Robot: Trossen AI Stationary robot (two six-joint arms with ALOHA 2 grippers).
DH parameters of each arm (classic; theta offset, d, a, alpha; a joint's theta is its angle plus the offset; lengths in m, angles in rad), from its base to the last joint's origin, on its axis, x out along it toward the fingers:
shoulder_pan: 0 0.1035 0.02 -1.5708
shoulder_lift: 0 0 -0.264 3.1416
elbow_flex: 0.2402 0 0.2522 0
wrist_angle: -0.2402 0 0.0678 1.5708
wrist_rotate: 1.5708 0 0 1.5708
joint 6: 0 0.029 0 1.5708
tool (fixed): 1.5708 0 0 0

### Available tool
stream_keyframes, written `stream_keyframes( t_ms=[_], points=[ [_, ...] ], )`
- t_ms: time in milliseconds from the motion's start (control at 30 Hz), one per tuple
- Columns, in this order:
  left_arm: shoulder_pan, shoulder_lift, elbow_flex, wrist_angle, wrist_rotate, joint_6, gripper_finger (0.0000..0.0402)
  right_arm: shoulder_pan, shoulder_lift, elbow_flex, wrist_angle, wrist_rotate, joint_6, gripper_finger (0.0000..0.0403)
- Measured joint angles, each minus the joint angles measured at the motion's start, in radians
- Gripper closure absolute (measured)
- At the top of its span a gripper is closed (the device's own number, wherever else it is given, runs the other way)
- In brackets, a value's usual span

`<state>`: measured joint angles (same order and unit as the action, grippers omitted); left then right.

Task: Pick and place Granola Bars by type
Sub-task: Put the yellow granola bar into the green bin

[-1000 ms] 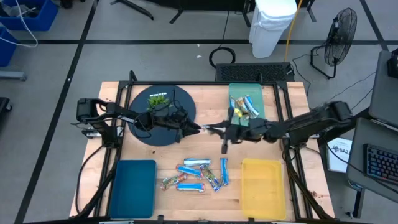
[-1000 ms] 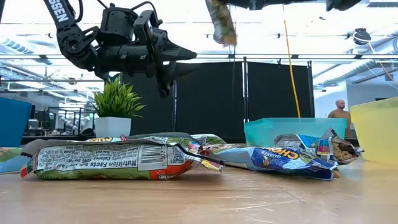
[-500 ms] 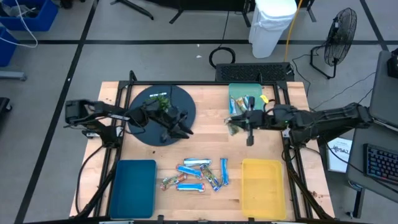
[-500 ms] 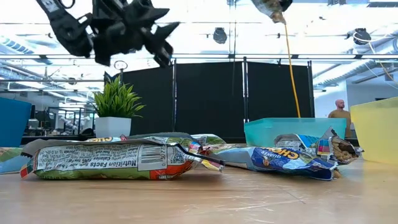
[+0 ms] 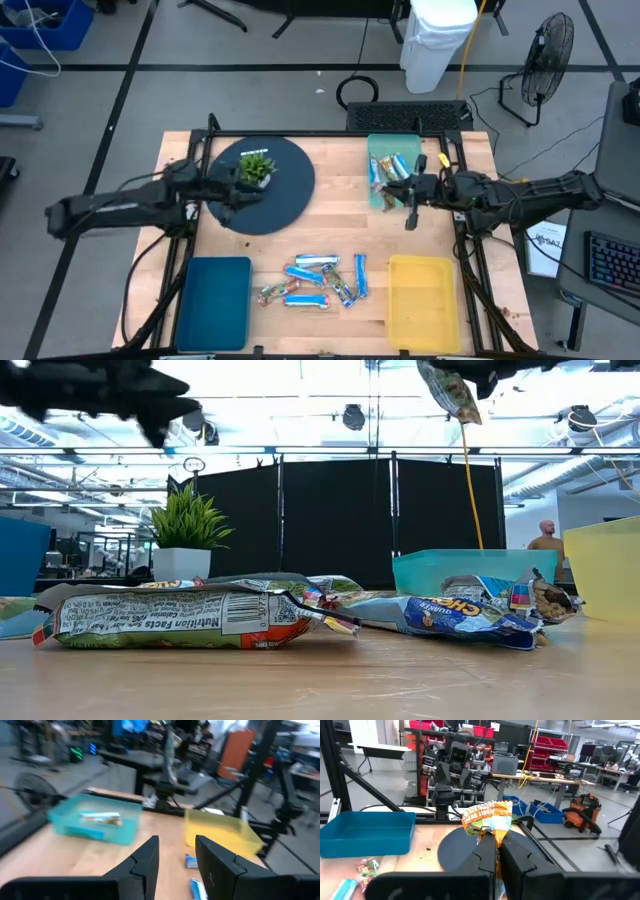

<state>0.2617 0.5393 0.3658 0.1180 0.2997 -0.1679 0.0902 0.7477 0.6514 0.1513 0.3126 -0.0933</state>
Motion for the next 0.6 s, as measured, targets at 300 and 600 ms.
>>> stream_keyframes(
  t_ms=[300,600],
  points=[
    [-0.076,-0.298,-0.190,-0.068,-0.157,-0.062,0.0270,-0.014,-0.084,-0.002,-0.015,-0.003,-0.024,0.0399],
    [-0.135,-0.332,-0.265,-0.064,-0.285,0.010,0.0270,-0.038,-0.132,-0.002,-0.118,-0.003,0.029,0.0399]
  ],
)
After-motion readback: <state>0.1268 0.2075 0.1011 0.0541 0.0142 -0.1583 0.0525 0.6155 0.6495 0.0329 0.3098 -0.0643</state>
